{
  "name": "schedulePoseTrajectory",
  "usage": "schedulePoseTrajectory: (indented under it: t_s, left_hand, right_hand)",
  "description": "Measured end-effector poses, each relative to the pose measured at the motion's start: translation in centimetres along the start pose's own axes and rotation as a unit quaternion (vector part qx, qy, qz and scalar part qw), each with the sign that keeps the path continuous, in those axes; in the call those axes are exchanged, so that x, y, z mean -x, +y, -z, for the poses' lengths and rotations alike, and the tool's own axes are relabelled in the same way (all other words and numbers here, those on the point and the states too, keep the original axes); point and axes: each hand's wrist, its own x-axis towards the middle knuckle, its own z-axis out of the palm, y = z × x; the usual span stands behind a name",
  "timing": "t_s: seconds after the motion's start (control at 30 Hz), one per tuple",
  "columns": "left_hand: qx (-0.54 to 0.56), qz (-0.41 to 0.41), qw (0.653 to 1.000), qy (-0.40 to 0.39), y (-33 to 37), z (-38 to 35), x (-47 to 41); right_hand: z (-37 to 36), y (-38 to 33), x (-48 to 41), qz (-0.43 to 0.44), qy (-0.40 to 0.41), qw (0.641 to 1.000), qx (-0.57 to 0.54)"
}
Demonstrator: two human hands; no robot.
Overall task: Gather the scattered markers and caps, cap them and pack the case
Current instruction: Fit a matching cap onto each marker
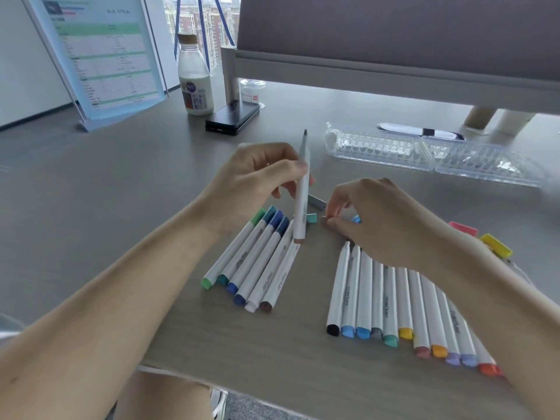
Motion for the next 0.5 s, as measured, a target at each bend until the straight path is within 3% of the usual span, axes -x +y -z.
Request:
schedulePoseTrajectory:
  t_s: [0.1, 0.2, 0.37, 0.5]
  left_hand:
    - [0.036, 0.005, 0.999, 0.015, 0.0, -0.1, 0.2]
    - [0.024, 0.011, 0.999, 0.037, -0.1, -0.4, 0.2]
    - [-0.064, -0.013, 0.997, 0.05, -0.8, -0.7, 0.1]
    - [-0.12, -0.012, 0.992, 0.043, -1.2, -0.7, 0.1]
  right_hand:
    - [0.1, 0.3, 0.0, -0.008, 0.045, 0.997, -0.056]
    - [0.5, 0.8, 0.2, -0.025, 0.121, 0.973, -0.196]
    - [0.9, 1.7, 0.8, -0.085, 0.15, 0.876, -0.45]
    - [1.0, 1.9, 0.6, -0.139, 0.139, 0.765, -0.613]
